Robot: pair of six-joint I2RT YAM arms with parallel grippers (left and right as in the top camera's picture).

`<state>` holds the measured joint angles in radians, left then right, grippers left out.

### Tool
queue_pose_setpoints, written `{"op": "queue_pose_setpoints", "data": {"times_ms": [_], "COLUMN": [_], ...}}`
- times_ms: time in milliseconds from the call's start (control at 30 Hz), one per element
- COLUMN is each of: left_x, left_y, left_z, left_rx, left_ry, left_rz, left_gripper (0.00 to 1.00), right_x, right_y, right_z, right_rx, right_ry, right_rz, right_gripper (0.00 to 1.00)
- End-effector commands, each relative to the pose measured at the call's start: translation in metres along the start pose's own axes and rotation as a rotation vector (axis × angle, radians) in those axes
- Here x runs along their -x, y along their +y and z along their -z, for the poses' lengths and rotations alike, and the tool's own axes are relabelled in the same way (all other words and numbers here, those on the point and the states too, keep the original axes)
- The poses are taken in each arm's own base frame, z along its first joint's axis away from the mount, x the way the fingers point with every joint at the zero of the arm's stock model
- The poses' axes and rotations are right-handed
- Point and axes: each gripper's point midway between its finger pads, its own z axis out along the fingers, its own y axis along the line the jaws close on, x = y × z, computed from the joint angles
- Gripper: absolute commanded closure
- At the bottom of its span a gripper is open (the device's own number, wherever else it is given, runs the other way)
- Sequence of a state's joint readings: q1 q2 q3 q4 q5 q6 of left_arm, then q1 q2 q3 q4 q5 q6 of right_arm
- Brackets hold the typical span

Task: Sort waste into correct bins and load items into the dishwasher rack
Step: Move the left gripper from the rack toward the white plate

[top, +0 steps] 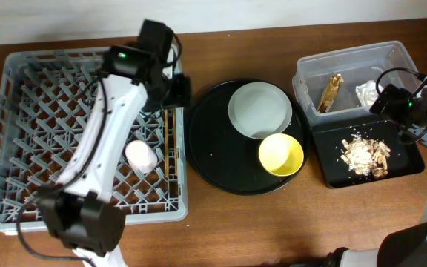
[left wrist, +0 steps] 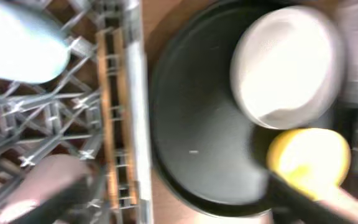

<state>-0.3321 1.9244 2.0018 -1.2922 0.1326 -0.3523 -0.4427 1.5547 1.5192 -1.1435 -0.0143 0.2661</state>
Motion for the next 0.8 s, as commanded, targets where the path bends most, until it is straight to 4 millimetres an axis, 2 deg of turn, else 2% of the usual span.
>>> {"op": "queue_pose_setpoints", "data": {"times_ms": [0, 100, 167, 233, 267, 367, 500, 700, 767], "left_x": [-0.014, -0.031, -0.04, -0.048, -0.058, -0.084, -0.112, -0.146, -0.148], "left_y": [-0.053, -0.077, -0.094, -0.111, -0.126, -0.161, -0.197, -0.256, -0.262], "left_z": [0.028, 0.019, 0.011, 0.0, -0.008, -0.029, -0.057, -0.085, -0.095], "left_rx": [-0.23, -0.231, -0.208, -0.179, -0.172, -0.166, -0.188, -0.324, -0.303], "left_ry": [0.022, 0.051, 0.038, 0.018, 0.009, -0.018, -0.075, -0.219, -0.281], "left_rz": [-0.056, -0.123, -0.182, -0.243, -0.291, -0.401, -0.504, -0.708, -0.718], "left_gripper": [0.01, 0.03, 0.18, 0.44, 0.5, 0.51, 0.64, 0.64, 0.64], "right_x": [0.002, 0.002, 0.002, 0.002, 0.002, 0.002, 0.002, 0.002, 0.002], "right_y": [0.0, 0.0, 0.0, 0.0, 0.0, 0.0, 0.0, 0.0, 0.0], "right_z": [0.006, 0.006, 0.006, 0.006, 0.006, 0.006, 0.006, 0.006, 0.006], "right_rx": [0.005, 0.005, 0.005, 0.005, 0.005, 0.005, 0.005, 0.005, 0.005], "right_ry": [-0.019, -0.019, -0.019, -0.019, -0.019, -0.019, -0.019, -0.019, -0.019], "right_rz": [-0.011, -0.011, -0.011, -0.011, -0.011, -0.011, -0.011, -0.011, -0.011], "right_gripper": [0.01, 0.01, 0.01, 0.01, 0.01, 0.01, 0.01, 0.01, 0.01]}}
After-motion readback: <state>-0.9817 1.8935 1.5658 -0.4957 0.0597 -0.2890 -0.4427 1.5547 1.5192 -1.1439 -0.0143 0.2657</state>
